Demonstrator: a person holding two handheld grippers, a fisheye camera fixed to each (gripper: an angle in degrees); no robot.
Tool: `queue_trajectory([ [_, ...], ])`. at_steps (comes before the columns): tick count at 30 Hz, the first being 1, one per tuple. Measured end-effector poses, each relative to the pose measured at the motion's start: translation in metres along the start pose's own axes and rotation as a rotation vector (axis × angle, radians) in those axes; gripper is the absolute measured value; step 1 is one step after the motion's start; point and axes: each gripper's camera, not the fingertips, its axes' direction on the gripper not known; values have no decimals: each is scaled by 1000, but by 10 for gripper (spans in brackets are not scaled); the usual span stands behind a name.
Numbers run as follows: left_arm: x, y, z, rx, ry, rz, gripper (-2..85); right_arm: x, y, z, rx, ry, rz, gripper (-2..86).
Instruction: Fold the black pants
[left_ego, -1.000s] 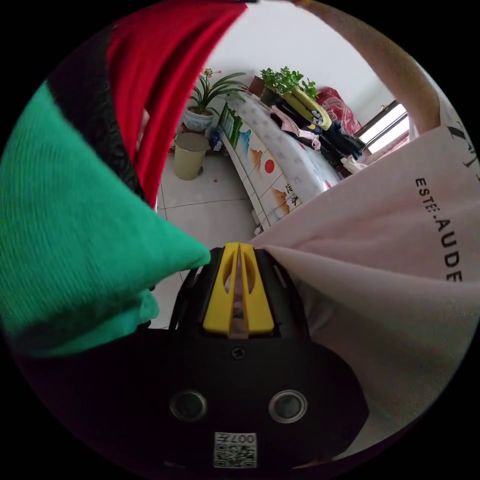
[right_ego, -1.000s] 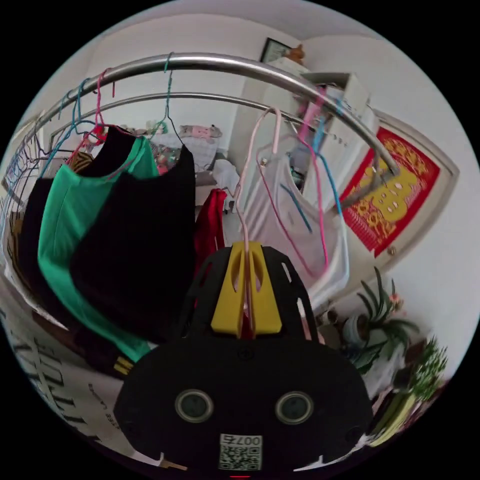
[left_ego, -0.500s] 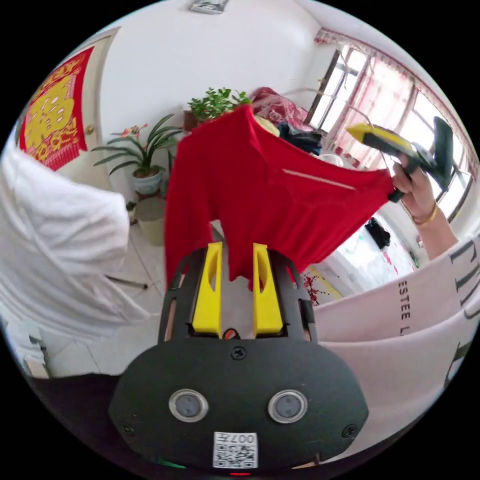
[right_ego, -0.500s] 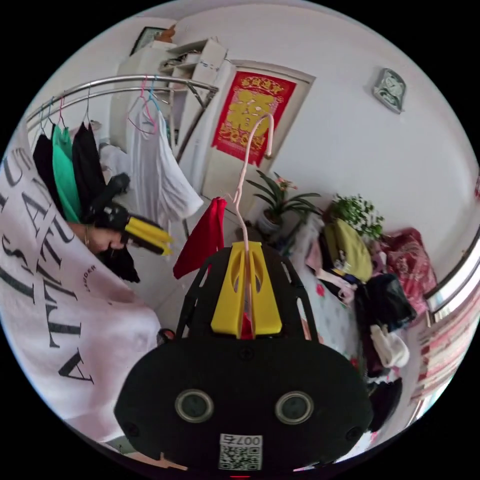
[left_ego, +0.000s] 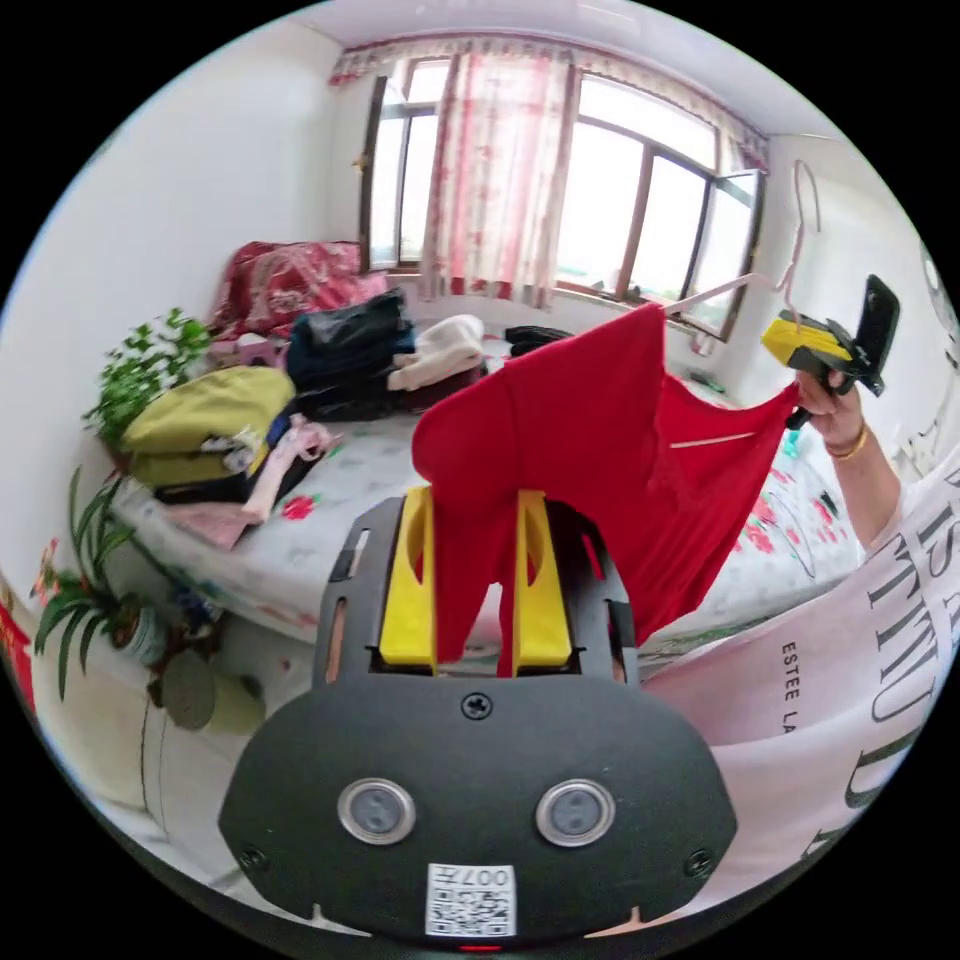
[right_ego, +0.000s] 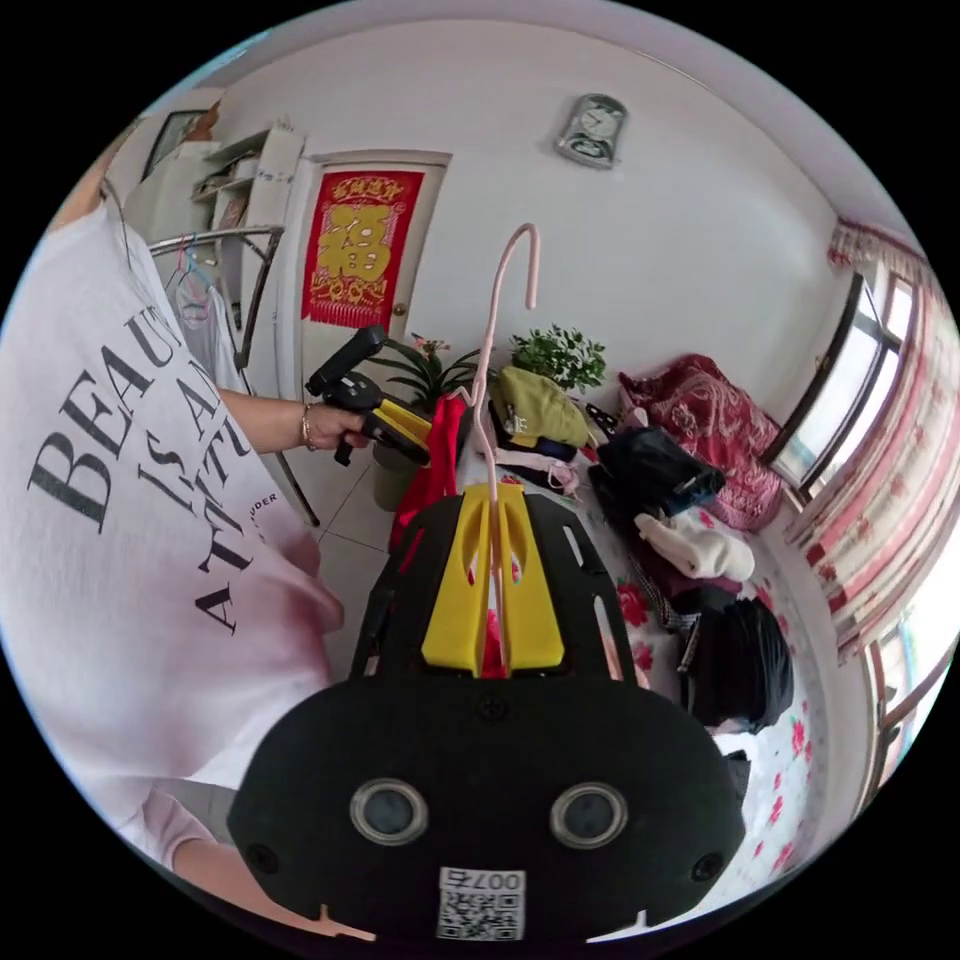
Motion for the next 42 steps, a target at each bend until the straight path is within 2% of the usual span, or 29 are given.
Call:
queue_trajectory([
  [3,8,-48,24,12,115,33,2,30,35,5,-17,0,94,-4],
  [9,-3,-109,70,-54,361,-8,-8,64,85,56,-57,31,298,0],
  [11,-14,-124,81,-104,301,-42,-9,64,91,92,-114,34,331,-1],
  [13,-51,-140,95,-144,216,-153,-9,64,99,115,-130,86,373,-2],
  [14,-65,-143,99,-146,229,-206,-9,69,106,128,-124,103,428,-2],
  [16,-127,-147,117,-158,329,-479,-9,80,124,145,-101,94,564,-2],
  [18,-162,-148,129,-165,391,-651,-9,92,148,163,-63,28,724,-2],
  [23,-195,-179,161,-267,329,-728,-10,88,215,224,38,-85,1098,-2],
  [26,-219,-188,182,-312,375,-838,-10,78,225,237,60,-67,1183,-2],
  [28,-227,-199,194,-367,355,-829,-10,74,226,246,60,-66,1221,-2],
  [35,-241,-229,191,-396,390,-844,-10,67,237,274,74,-34,1384,-2],
  [42,-241,-235,171,-369,430,-878,-10,63,226,287,83,-55,1381,-2],
])
